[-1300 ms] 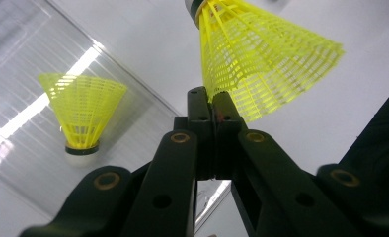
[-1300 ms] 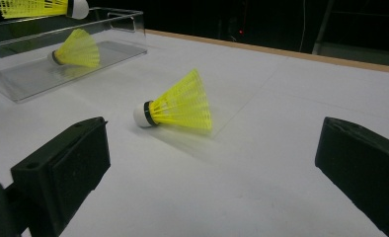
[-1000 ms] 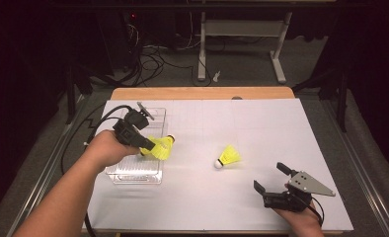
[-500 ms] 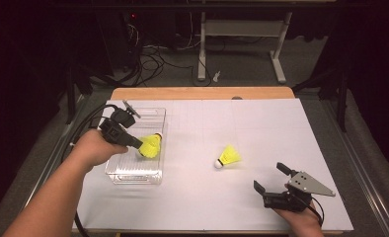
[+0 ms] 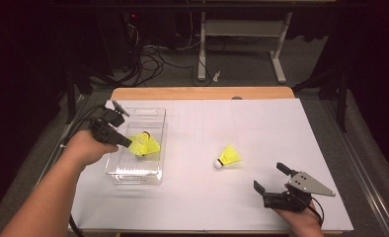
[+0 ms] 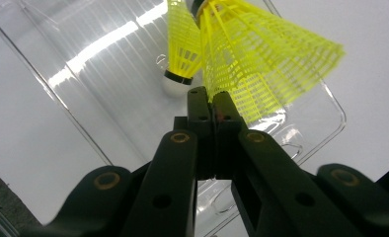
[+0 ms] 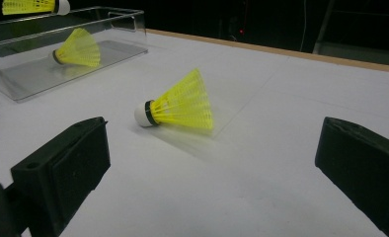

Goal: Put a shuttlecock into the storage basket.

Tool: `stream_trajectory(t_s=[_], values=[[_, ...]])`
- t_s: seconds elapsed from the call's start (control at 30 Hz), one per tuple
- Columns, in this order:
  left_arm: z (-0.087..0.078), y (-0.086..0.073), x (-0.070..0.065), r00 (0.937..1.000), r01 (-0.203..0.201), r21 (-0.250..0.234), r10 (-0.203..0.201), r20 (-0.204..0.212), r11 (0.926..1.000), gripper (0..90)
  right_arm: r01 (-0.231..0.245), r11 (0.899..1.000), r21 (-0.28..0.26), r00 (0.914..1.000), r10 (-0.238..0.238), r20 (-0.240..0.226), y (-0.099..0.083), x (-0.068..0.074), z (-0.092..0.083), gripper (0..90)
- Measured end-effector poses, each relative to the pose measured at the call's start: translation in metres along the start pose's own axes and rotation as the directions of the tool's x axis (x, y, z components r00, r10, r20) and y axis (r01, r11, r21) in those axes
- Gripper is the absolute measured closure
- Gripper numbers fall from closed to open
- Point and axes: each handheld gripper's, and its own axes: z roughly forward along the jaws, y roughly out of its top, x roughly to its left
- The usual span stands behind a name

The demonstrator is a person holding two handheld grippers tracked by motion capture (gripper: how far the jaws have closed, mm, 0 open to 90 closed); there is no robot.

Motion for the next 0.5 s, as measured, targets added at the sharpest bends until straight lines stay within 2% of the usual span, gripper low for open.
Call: stream_trajectory(t_s=[0.27, 0.5], values=[[0.0008, -0.0005, 0.0066, 0.999, 0.037, -0.004, -0.037, -0.023, 0.9993, 89.9, -0.002, 1.0, 0.001, 1.0, 0.002, 0.0, -0.0002, 0.0001, 0.0001, 1.1], [0.0032, 0.0008, 0.0096, 0.9987, 0.043, 0.005, -0.043, -0.027, 0.9991, 89.9, -0.004, 1.0, 0.002, 1.0, 0.004, -0.002, -0.0003, -0.0002, 0.0, 1.1]])
